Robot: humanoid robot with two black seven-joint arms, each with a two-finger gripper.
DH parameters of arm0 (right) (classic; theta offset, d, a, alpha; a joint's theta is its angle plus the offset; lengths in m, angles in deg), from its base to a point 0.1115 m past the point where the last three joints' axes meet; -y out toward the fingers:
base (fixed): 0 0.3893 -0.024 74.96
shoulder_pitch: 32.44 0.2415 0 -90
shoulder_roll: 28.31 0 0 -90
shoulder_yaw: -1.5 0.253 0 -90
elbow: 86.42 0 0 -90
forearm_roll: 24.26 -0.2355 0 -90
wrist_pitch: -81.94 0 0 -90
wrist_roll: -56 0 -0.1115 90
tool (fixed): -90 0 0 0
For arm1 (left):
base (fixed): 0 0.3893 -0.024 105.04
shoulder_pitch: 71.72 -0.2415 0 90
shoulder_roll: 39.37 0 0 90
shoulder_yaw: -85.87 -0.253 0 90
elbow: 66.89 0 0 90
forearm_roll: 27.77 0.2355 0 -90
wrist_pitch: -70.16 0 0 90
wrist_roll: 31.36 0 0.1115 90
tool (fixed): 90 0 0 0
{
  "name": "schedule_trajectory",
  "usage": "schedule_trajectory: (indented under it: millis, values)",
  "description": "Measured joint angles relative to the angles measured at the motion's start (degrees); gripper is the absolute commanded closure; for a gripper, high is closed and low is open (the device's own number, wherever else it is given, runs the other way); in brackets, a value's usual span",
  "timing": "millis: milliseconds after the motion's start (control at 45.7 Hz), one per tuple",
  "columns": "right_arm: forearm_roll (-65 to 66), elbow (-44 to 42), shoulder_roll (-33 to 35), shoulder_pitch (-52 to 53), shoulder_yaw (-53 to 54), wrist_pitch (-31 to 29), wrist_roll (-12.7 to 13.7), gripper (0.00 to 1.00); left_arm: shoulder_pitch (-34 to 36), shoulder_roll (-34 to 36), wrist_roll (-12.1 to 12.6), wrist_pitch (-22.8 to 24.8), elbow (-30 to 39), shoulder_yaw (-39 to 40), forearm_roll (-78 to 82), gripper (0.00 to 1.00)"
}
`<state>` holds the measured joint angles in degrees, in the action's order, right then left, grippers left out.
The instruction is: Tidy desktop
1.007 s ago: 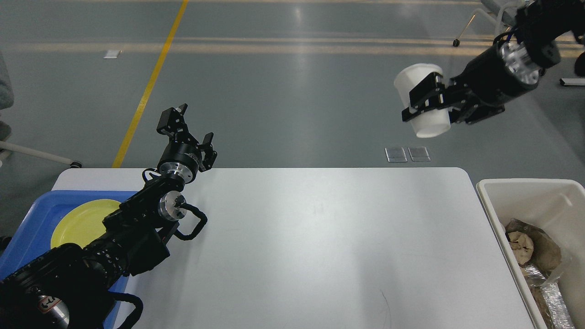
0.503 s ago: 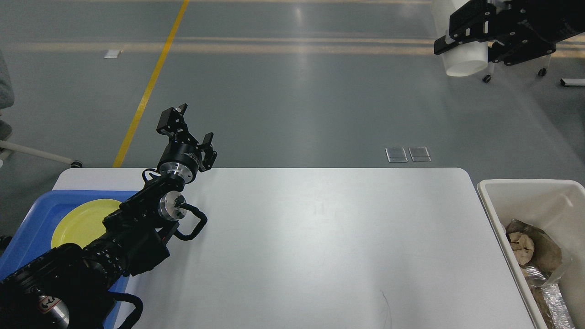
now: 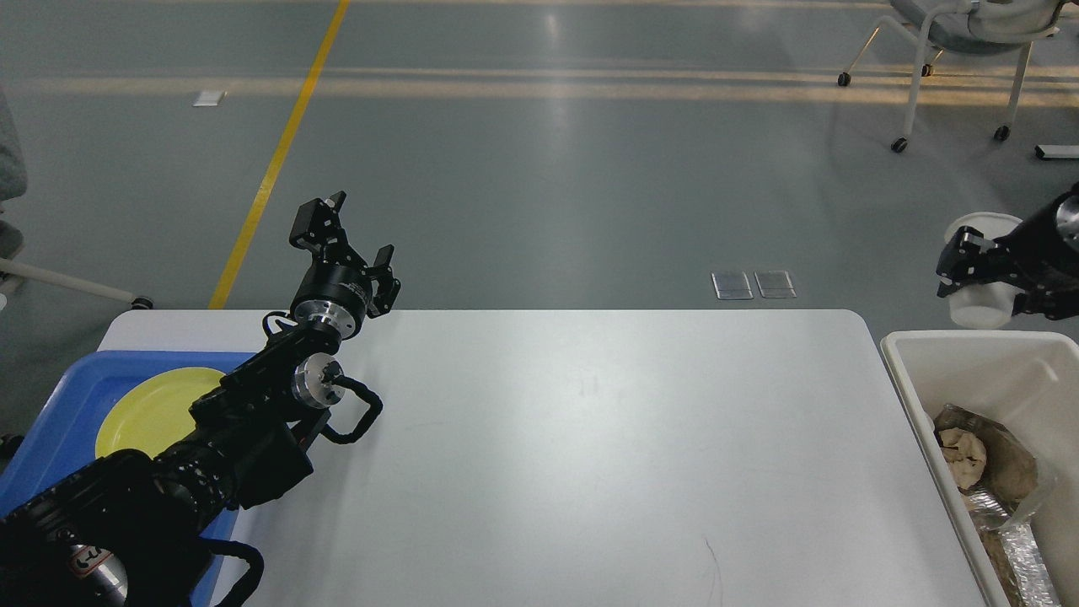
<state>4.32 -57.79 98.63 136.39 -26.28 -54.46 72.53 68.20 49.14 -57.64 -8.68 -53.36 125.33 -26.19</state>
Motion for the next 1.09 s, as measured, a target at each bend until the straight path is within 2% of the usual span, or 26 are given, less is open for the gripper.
schedule_trajectory:
  millis: [197, 263, 394, 810, 963, 1094]
  values:
    - [0.0, -2.7, -1.3, -9.0, -8.6, 13.2, 0.0, 0.17, 0.0, 0.0, 0.0, 0.0, 0.0, 0.0, 0.0, 0.0]
    - [0.0, -2.9, -1.3, -10.7, -11.4, 16.9, 0.0, 0.0, 0.0, 0.0, 0.0, 0.0, 0.0, 0.0, 0.0, 0.0]
    - [-0.5, -4.9, -1.4, -13.1, -15.1, 20.9, 0.1, 0.0, 0.0, 0.0, 0.0, 0.0, 0.0, 0.0, 0.0, 0.0]
    - [-0.9, -4.7, -1.3, -12.0, -15.4, 21.6, 0.2, 0.0, 0.0, 0.0, 0.0, 0.0, 0.0, 0.0, 0.0, 0.0]
    - [-1.2, 1.4, -0.9, -3.3, -15.7, 19.1, 0.2, 0.0, 0.0, 0.0, 0.0, 0.0, 0.0, 0.0, 0.0, 0.0]
    - [-3.5, 9.7, -0.8, 8.5, -15.4, 11.6, 0.3, 0.0, 0.0, 0.0, 0.0, 0.0, 0.0, 0.0, 0.0, 0.0]
